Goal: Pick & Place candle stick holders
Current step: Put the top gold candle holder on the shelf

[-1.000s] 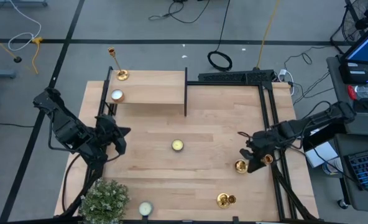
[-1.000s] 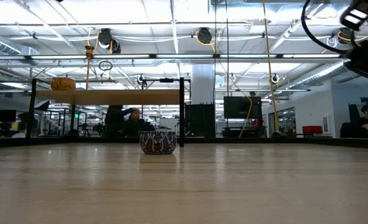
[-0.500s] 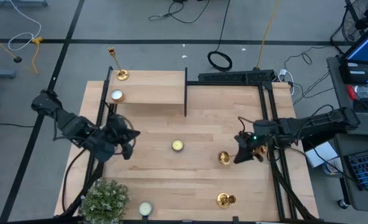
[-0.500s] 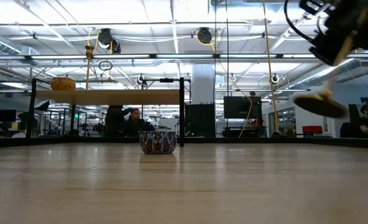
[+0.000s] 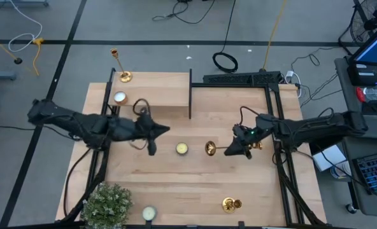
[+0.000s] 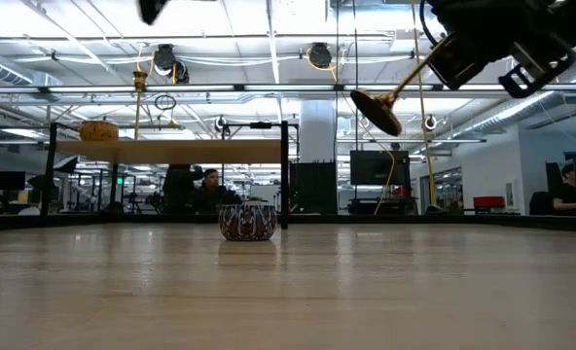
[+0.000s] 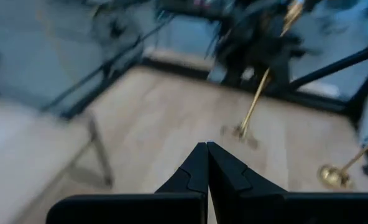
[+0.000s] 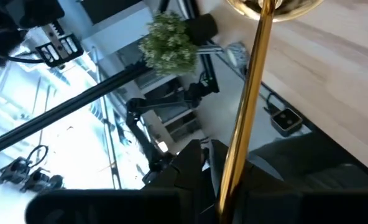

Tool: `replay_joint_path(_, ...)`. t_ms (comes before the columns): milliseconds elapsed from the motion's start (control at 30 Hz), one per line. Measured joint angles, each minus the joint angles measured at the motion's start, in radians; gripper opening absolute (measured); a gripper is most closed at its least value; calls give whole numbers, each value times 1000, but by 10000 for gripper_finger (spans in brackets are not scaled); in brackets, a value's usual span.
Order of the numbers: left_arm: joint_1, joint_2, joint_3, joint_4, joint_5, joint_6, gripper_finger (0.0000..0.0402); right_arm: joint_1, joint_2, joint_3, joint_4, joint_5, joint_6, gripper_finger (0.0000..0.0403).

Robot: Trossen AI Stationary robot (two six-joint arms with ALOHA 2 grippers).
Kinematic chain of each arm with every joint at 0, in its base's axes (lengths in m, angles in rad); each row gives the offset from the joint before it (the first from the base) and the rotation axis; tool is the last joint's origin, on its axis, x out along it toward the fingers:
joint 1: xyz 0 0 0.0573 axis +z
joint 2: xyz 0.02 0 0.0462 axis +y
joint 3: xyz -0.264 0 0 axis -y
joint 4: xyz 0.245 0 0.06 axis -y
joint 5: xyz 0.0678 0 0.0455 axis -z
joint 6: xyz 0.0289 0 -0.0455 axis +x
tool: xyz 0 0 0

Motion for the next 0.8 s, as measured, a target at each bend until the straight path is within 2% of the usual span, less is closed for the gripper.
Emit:
replay_joint_path(67,61,37,-13,141,117,76,3,0,22,0,50,0,0,26)
replay_joint_path(233,173,213,34,327,505,153,3,0,54,32,84,0,-12,28)
replay_joint_path(300,191,307,89,321,589,158,4,-1,65,53,86,0,-29,29)
replay_joint_path(367,192,397,165,311,627,190,10,-6,76,74,87,-1,-44,28)
replay_joint_path(467,172,502,325,229,611,287,33,-16,90,110,78,3,-72,26)
replay_joint_path(633,137,605,583,-40,471,496,92,-39,113,163,55,4,-112,30)
replay_joint_path(800,137,652,709,-279,370,552,153,-47,120,179,54,5,-138,26)
